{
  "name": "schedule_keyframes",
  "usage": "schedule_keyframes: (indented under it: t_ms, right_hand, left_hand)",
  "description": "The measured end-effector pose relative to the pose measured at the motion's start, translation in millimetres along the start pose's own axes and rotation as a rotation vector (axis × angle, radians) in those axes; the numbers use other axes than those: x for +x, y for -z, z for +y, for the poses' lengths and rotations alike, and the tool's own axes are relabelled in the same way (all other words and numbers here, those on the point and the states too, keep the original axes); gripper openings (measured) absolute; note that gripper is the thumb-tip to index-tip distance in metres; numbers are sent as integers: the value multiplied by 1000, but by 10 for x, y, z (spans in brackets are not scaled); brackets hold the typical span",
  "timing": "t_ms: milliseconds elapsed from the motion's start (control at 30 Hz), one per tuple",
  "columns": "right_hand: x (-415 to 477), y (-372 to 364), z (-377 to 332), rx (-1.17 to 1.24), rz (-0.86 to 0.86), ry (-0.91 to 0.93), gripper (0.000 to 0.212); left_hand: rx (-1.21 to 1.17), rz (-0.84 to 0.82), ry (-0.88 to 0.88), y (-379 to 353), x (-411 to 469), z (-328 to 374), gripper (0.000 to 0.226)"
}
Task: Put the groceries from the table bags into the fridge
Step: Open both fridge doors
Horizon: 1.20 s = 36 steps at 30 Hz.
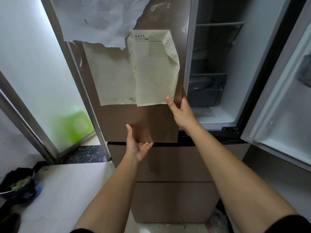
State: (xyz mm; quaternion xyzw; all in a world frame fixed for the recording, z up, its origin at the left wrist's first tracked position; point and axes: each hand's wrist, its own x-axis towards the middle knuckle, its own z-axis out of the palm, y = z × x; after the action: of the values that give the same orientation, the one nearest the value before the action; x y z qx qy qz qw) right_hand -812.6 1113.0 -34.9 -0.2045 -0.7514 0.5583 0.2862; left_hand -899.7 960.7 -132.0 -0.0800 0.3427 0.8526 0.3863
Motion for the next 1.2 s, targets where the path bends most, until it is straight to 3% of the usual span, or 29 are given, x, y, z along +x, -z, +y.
schedule_keyframes:
  t_ms: [267,433,533,633,733,833,933,1100,1200]
  right_hand:
    - [-310,216,132,-208,-22,111,70]
    - [-536,214,247,-196,-145,111,111]
    - [-795,-16,291,-87,-88,158,118]
    - [-992,-88,293,-101,-31,101,131]
    - [-997,67,250,9,13,41,124]
    - [-1032,168,193,-52,-51,54,94]
    - [-1157,59,185,6,-116,24,78]
    - [-1609,-371,219,98,-18,107,71]
    - [-1858,-538,346,51,26,190,66]
  left_hand:
    - [46,42,-82,-115,-17,-123,102]
    - [44,39,-50,-3,-223,-87,101]
    - [141,98,16,86,-466,28,106]
    - [233,167,-18,125,-717,60,94]
    - [270,142,-82,159,-967,29,79]
    - [402,135,-149,158,-1294,-20,62]
    - [560,149,-275,84,-1628,-64,44]
    - [784,246,-586,8,-2168,-68,42]
    - [851,315,-735,124,-2390,27,58]
